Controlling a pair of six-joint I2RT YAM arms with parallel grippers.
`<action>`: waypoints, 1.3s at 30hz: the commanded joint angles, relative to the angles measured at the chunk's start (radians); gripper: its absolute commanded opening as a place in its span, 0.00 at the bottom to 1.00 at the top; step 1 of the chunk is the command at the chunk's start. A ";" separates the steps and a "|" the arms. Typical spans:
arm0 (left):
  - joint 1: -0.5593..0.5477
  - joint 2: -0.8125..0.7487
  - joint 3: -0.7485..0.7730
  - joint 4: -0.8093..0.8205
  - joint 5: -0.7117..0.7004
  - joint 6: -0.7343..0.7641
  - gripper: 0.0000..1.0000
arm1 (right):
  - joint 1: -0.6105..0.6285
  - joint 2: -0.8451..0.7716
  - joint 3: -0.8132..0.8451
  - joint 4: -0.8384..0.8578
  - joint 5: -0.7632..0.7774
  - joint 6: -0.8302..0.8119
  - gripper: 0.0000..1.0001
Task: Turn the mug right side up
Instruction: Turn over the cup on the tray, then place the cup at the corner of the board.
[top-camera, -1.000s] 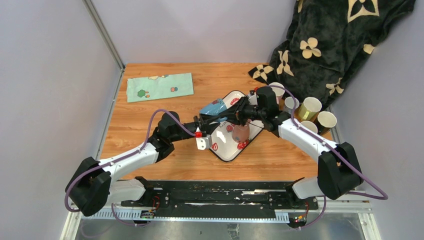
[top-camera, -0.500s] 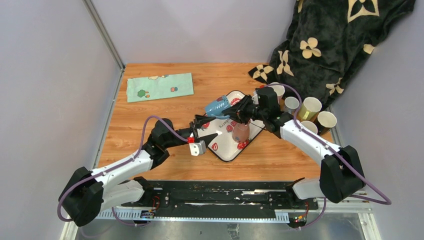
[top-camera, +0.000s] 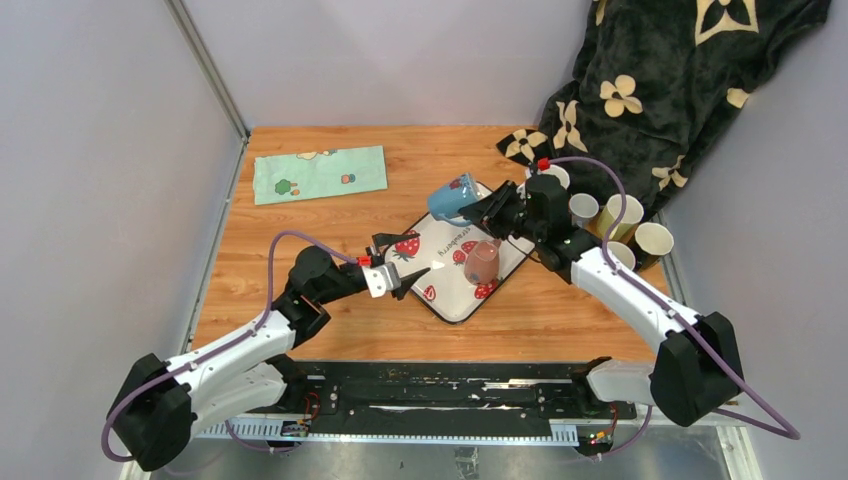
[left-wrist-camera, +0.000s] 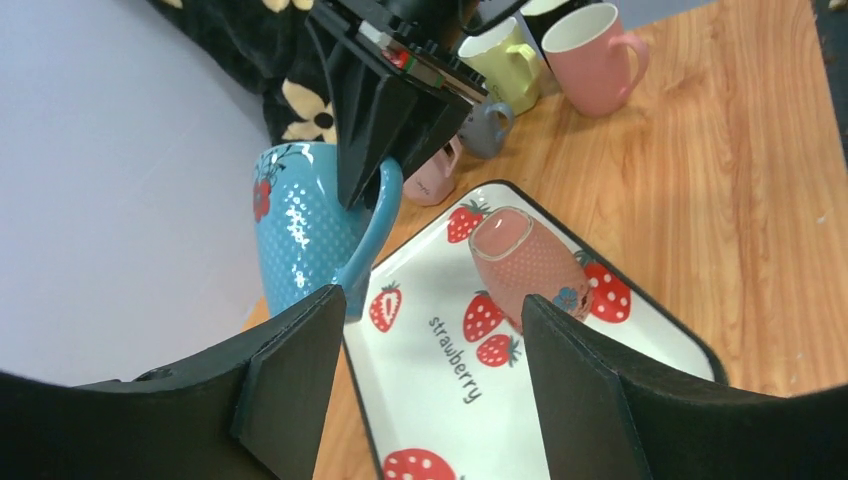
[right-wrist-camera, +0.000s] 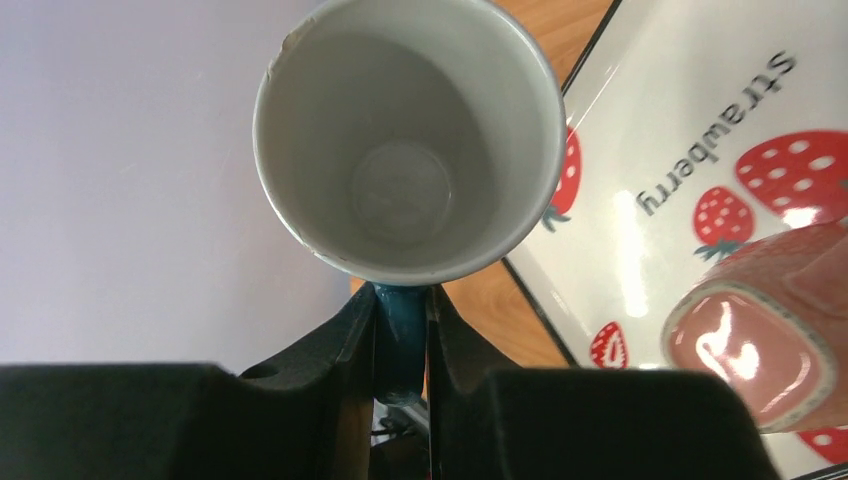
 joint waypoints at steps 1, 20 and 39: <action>-0.007 -0.035 0.013 0.033 -0.096 -0.198 0.72 | 0.014 -0.058 -0.011 0.099 0.103 -0.117 0.00; -0.007 -0.040 0.146 -0.182 -0.636 -0.591 0.82 | 0.014 -0.045 0.045 0.102 0.505 -0.964 0.00; -0.007 0.072 0.382 -0.565 -0.675 -0.560 1.00 | -0.057 0.306 0.336 0.032 0.610 -1.185 0.00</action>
